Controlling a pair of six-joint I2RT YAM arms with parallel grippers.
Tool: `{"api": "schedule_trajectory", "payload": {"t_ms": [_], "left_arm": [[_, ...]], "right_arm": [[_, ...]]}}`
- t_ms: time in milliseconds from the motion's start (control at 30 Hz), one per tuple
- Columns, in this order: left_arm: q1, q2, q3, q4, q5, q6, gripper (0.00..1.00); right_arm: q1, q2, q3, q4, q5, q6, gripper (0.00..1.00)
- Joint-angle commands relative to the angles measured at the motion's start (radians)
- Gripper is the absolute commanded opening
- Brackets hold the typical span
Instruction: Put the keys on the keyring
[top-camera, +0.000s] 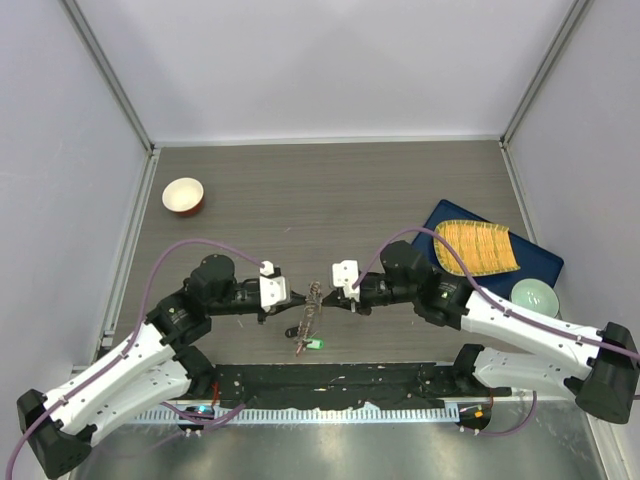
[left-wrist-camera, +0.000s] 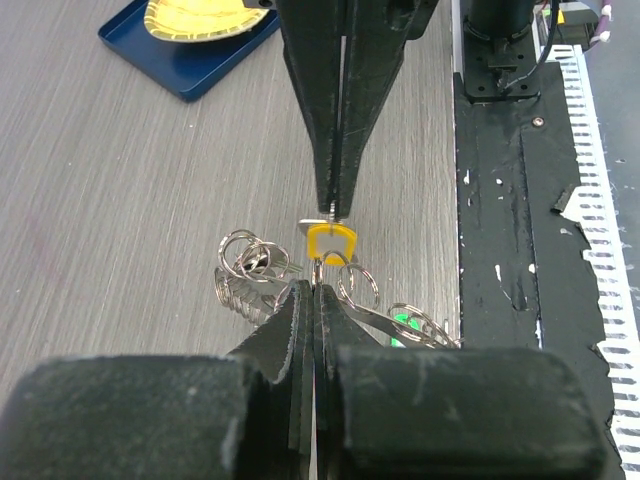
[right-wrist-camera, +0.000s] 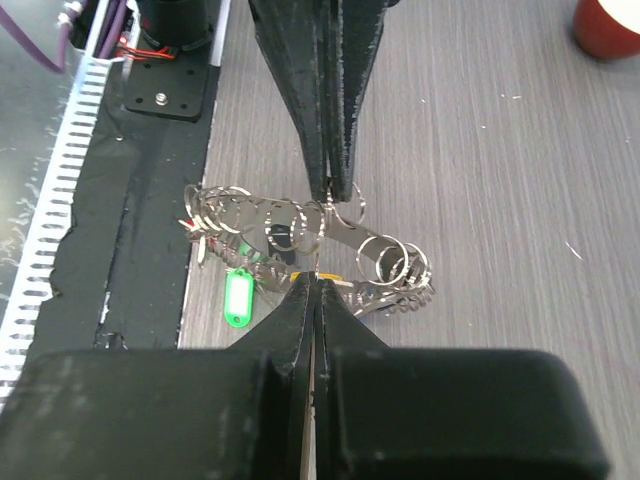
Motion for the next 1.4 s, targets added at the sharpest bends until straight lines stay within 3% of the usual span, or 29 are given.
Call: {"api": "schedule_trajectory", "payload": {"t_ms": [0,1367], "left_arm": [[0.003,-0.002,0.023,0.043,0.043,0.025,0.0],[0.003,0.029,0.033,0.05,0.04,-0.008,0.0]], "right_arm": [[0.018,0.001,0.048,0.016,0.078,-0.037,0.01],[0.09,0.007,0.044,0.061,0.162,-0.051,0.01]]}}
